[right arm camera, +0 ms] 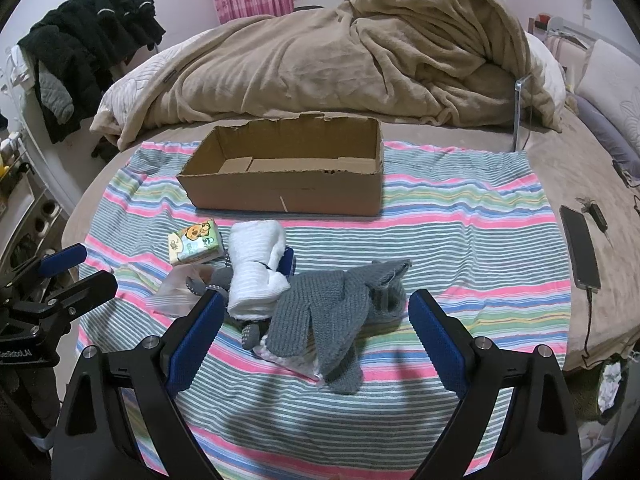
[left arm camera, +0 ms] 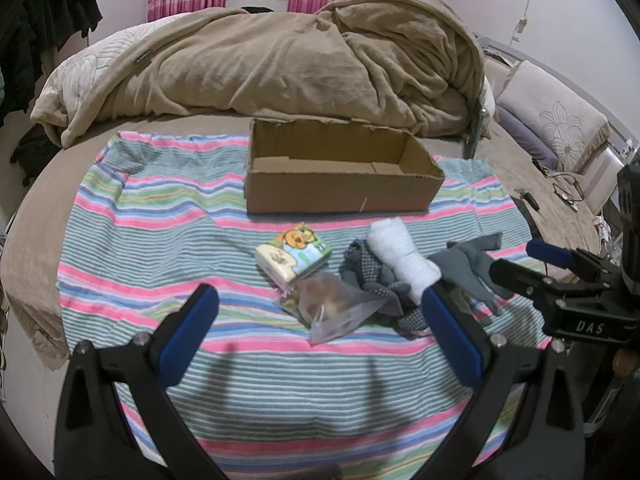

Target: Organize objects

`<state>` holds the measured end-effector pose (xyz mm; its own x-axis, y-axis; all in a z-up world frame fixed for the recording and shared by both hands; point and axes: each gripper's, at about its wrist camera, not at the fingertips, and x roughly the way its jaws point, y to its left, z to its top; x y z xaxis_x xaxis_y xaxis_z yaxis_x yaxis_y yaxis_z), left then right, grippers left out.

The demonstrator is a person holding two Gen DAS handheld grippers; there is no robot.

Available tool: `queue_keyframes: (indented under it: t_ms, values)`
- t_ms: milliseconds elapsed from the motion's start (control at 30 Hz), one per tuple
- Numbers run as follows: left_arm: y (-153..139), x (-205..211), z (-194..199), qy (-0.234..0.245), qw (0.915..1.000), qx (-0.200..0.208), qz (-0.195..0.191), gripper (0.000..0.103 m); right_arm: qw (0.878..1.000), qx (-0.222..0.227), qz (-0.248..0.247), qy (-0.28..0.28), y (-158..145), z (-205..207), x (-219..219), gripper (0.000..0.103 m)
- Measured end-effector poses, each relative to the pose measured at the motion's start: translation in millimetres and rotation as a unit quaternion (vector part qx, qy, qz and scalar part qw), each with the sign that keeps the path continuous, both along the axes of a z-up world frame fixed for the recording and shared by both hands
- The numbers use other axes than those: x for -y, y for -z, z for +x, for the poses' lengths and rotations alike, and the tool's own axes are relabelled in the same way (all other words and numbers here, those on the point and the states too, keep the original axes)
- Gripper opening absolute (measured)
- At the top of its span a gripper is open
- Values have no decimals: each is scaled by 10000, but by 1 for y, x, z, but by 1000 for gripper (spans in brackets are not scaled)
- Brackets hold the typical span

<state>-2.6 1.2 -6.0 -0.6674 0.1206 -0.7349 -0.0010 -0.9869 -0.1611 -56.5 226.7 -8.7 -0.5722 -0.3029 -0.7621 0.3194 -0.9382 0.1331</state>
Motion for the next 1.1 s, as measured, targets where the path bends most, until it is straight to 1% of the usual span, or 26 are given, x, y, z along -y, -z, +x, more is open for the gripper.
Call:
queue_keyframes:
  t_ms: [333,767,867,967,1033,1100]
  values:
    - [14,-2,-10,42,9999,143,42,102,10000,62,48,12,8,-8,-1,95]
    - [54,-7,-37,117,9979,624,142,101,9992,370,132,80,40,-30,-7,94]
    - [62,-6,-44,96,9973,710,187,101,9989,442,153,75,46,-34,-6,92]
    - [65,-2,-50,24,9973,674,298,101,9987,485,173,47,51,-39,-4,91]
    - [66,3,-54,-87,9972,633,399,101,9985,515,184,21,55,-42,-3,86]
    - [69,10,-59,-246,9967,611,482,101,9983,542,204,-13,59,-44,-2,83]
